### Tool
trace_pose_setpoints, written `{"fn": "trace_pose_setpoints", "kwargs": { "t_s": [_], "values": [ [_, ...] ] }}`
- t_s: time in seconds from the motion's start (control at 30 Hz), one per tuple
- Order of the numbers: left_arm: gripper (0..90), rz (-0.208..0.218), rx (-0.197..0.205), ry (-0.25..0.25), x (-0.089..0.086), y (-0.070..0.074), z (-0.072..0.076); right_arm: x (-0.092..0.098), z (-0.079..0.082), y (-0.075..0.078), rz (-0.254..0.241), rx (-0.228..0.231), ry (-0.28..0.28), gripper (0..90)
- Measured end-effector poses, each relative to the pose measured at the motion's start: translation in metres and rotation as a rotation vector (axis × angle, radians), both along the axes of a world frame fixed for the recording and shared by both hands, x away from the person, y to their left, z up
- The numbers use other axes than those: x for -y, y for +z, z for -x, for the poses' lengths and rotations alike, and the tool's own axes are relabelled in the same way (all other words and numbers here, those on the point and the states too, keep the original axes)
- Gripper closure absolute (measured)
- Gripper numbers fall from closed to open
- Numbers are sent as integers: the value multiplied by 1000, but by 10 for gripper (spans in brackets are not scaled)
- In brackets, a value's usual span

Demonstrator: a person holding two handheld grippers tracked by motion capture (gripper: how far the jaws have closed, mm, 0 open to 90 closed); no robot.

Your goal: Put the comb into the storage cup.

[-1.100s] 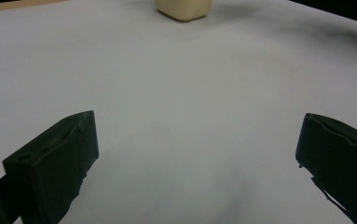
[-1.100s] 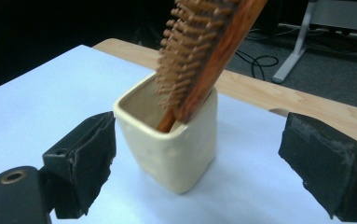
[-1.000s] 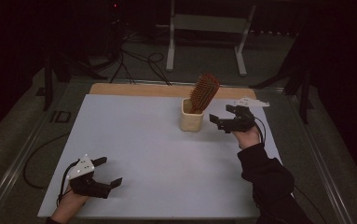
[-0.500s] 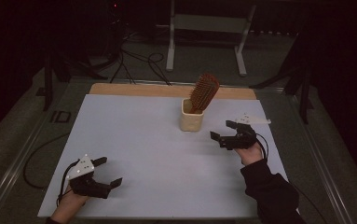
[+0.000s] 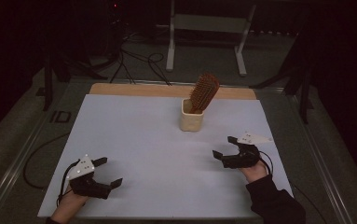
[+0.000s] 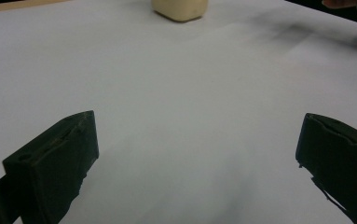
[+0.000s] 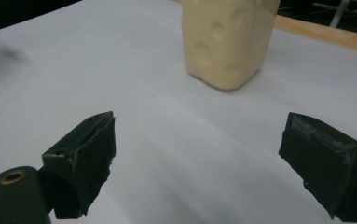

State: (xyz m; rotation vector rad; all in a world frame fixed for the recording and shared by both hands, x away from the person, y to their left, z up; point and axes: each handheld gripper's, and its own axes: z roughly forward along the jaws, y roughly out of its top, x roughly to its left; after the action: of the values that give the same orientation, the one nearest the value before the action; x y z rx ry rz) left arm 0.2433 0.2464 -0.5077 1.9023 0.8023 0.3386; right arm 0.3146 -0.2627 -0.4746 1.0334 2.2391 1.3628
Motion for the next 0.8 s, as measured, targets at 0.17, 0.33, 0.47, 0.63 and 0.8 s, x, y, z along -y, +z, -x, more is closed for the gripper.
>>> {"fn": "trace_pose_setpoints", "kwargs": {
  "t_s": [0.17,0.33,0.47,0.63,0.8],
  "values": [
    [0,2,0,-1,-1,0,0,1,11,-7,35,3,0,100],
    [0,1,0,-1,-1,0,0,3,20,-13,44,-2,12,100],
    [0,3,0,-2,-1,0,0,9,26,-19,36,-5,14,101],
    [0,2,-1,-2,-1,0,0,17,34,-25,41,4,17,101],
    [0,5,0,-3,-1,0,0,25,40,-28,77,28,-3,100]
  ]
}}
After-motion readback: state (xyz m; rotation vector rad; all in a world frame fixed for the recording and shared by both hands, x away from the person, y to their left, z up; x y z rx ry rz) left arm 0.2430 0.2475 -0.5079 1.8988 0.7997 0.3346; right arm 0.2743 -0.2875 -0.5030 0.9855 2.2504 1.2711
